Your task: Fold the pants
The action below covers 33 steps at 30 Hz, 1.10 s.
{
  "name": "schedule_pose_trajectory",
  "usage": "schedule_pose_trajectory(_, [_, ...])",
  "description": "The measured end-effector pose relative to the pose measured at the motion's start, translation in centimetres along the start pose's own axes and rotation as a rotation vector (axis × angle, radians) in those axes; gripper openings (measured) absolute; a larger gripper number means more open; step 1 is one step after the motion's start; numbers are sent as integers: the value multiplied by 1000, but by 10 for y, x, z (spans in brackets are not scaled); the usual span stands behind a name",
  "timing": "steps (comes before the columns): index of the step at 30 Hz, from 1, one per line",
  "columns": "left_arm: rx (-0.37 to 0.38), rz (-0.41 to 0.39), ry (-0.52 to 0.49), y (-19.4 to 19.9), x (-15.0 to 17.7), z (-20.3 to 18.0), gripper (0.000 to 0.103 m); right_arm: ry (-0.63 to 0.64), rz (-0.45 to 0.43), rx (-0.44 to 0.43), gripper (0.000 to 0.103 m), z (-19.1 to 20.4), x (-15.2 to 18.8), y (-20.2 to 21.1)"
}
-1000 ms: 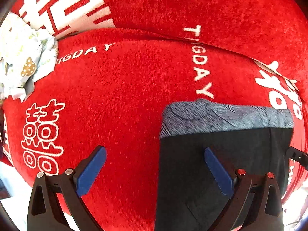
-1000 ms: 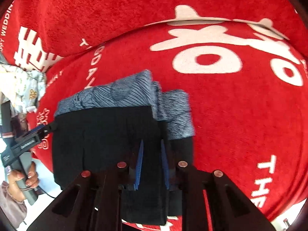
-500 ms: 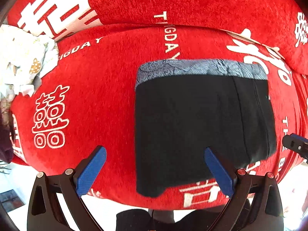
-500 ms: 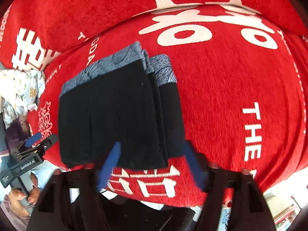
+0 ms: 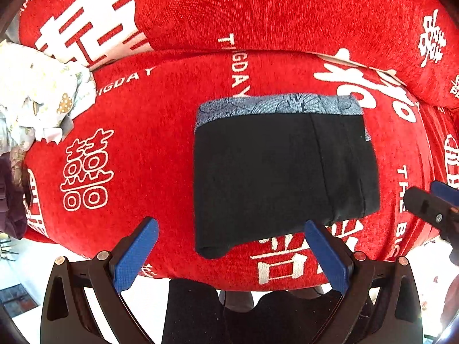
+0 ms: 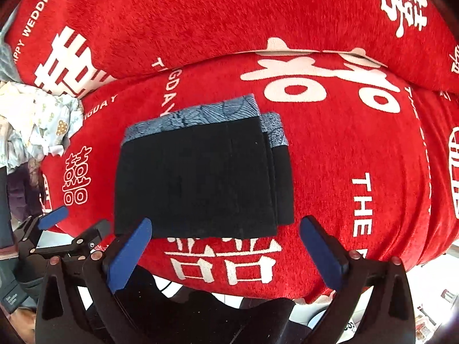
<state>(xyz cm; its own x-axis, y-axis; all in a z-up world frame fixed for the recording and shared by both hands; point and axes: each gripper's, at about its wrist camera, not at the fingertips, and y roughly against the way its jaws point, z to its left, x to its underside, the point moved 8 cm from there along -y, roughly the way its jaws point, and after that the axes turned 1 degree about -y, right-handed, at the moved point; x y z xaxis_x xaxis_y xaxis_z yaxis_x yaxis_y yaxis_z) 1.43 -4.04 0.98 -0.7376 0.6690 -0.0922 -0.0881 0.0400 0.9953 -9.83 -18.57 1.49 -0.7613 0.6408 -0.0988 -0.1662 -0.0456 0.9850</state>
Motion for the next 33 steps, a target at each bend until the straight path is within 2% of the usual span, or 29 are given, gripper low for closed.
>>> schedule_pose_trajectory(10, [-32,-1,-14,27,0,10,102,15,16,71,103,11,7,24])
schedule_pose_trajectory(19, [-10,16,-25,41,6,8,102,64,12,164,103,19,12,39])
schedule_pose_trajectory(33, [-21,-25,-52,57,1,6,102,91,-13,196,103,33,10,52])
